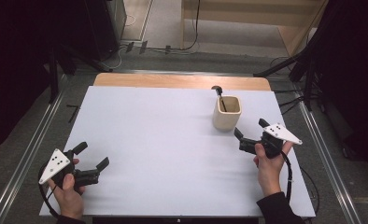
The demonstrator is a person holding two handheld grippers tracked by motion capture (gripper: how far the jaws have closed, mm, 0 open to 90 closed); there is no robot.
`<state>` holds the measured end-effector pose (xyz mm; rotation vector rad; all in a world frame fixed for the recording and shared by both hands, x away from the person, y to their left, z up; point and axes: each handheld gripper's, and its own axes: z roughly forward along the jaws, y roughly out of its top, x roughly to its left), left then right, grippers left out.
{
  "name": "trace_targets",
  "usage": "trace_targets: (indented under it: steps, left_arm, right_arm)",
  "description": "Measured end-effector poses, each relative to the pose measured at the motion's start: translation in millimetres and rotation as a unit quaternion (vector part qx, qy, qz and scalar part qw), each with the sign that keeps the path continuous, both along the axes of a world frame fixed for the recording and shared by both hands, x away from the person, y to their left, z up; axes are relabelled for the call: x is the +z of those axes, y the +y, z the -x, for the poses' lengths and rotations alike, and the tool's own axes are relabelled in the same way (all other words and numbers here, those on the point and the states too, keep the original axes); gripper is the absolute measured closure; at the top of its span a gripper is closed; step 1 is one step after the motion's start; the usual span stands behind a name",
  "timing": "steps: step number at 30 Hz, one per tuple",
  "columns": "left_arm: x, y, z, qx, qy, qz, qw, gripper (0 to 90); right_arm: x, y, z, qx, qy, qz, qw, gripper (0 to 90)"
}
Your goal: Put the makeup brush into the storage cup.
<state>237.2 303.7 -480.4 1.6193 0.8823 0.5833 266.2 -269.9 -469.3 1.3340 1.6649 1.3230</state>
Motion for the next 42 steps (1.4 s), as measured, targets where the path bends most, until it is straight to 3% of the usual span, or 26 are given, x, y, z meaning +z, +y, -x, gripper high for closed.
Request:
trace_targets:
  steps: [4,13,27,32,42]
  left_arm:
    - [0.4,0.6,0.3,-0.001,0.000,0.001,1.0000,0.1]
    - [0.1,1.8,-0.3,0.000,0.001,0.004,1.0000,0.1]
    - [0.5,2.1,-0.2,-0.001,0.001,0.005,1.0000,0.1]
    - [1.2,2.7,0.3,-0.001,0.000,0.008,1.0000,0.1]
    - [1.4,3.6,0.4,0.003,-0.001,0.009,1.0000,0.1]
  right_arm:
    - [-3.4,-6.6,7.6,0.001,-0.003,-0.016,0.9999,0.0]
    - [-11.3,-10.4,27.2,0.017,-0.014,-0.009,0.9997,0.0]
    - [-17.4,-31.8,51.5,0.008,-0.014,-0.018,0.9997,0.0]
    - [-18.3,-34.9,60.3,0.018,-0.020,-0.010,0.9996,0.0]
    - [-22.4,-50.0,75.3,0.007,-0.018,-0.012,0.9997,0.0]
